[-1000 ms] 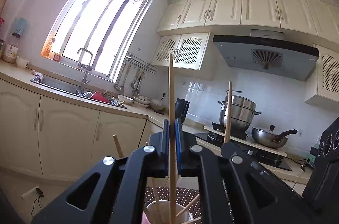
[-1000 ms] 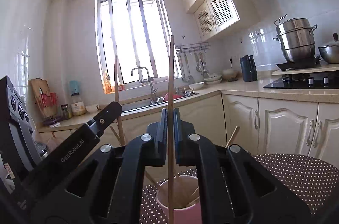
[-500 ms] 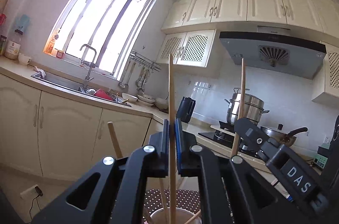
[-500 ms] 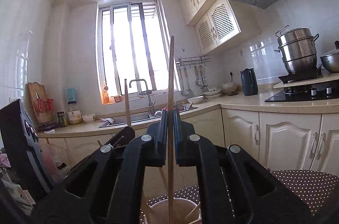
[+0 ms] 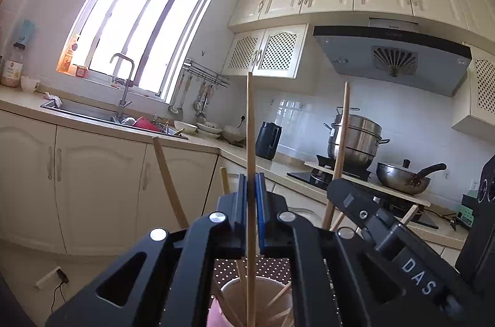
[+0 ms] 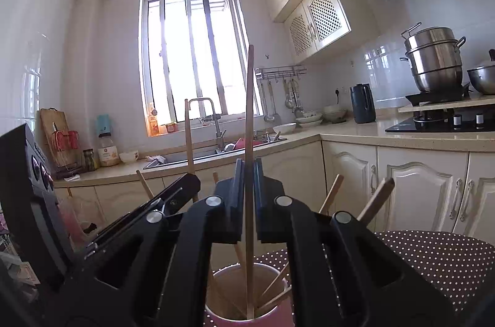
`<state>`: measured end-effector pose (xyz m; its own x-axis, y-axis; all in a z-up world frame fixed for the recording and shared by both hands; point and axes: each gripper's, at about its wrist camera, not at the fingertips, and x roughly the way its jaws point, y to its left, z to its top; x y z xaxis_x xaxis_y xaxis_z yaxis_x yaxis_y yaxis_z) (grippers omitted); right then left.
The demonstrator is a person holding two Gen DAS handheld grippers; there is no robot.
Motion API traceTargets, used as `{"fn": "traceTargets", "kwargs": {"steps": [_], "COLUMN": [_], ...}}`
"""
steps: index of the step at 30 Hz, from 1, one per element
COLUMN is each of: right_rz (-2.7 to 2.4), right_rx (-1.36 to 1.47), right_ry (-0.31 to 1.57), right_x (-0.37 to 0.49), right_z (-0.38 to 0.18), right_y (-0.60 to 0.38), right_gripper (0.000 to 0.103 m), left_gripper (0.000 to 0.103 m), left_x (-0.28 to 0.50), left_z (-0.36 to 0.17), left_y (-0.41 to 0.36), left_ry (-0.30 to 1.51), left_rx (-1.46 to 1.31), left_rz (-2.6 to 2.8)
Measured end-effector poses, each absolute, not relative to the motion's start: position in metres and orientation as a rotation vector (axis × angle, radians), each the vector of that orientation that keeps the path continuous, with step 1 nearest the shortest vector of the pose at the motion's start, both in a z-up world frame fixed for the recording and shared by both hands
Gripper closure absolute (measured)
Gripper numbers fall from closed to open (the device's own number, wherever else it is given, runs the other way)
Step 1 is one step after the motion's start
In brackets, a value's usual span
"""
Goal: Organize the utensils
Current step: 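Lift both chopsticks and lower them into the pink cup, then open both tools over the pink cup and pull them back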
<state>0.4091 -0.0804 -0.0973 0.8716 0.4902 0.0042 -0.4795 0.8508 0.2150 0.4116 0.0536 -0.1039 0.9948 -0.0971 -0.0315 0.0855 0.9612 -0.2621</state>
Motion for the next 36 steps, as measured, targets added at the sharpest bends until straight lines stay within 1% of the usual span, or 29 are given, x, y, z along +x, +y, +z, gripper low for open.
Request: {"fn": "traceTargets", "kwargs": {"steps": [9, 10, 11, 13, 18, 25, 26, 28, 31, 34, 36], "right_rz": [0.494, 0.494, 0.493, 0.489, 0.484, 0.47, 0.467, 0.462, 0.457, 0.45, 0.443], "right_rx": [0.2, 0.199, 0.198, 0.203, 0.201, 0.204, 0.205, 0.207, 0.205, 0.197, 0.191], "right_ry": [0.123, 0.13, 0.137, 0.147, 0.17, 0.188, 0.19, 0.195, 0.194, 0.189, 0.186], "right_x": [0.4, 0.398, 0.398, 0.396, 0.393, 0.384, 0.382, 0.379, 0.373, 0.367, 0.364], "right_z": [-0.108, -0.109, -0.109, -0.11, -0.111, -0.11, -0.109, -0.107, -0.104, -0.1, -0.097], "right_y": [-0.085, -0.085, -0.085, -0.086, -0.088, -0.09, -0.091, -0.092, -0.093, -0.093, -0.094], "right_gripper": [0.097, 0.097, 0.097, 0.097, 0.097, 0.096, 0.096, 0.096, 0.096, 0.094, 0.094], "left_gripper": [0.096, 0.094, 0.087, 0.077, 0.075, 0.069, 0.065, 0.061, 0.058, 0.046, 0.045], "left_x": [0.4, 0.399, 0.398, 0.393, 0.384, 0.373, 0.371, 0.366, 0.36, 0.352, 0.347], "left_z": [-0.108, -0.107, -0.106, -0.106, -0.104, -0.096, -0.096, -0.093, -0.088, -0.083, -0.08], "left_y": [0.048, 0.047, 0.046, 0.045, 0.044, 0.046, 0.046, 0.046, 0.045, 0.045, 0.044], "left_ry": [0.107, 0.114, 0.122, 0.121, 0.132, 0.139, 0.137, 0.132, 0.127, 0.117, 0.112], "left_rx": [-0.23, -0.221, -0.215, -0.21, -0.185, -0.166, -0.161, -0.153, -0.145, -0.138, -0.132], "left_rz": [-0.108, -0.109, -0.112, -0.109, -0.105, -0.103, -0.101, -0.1, -0.106, -0.114, -0.114]}}
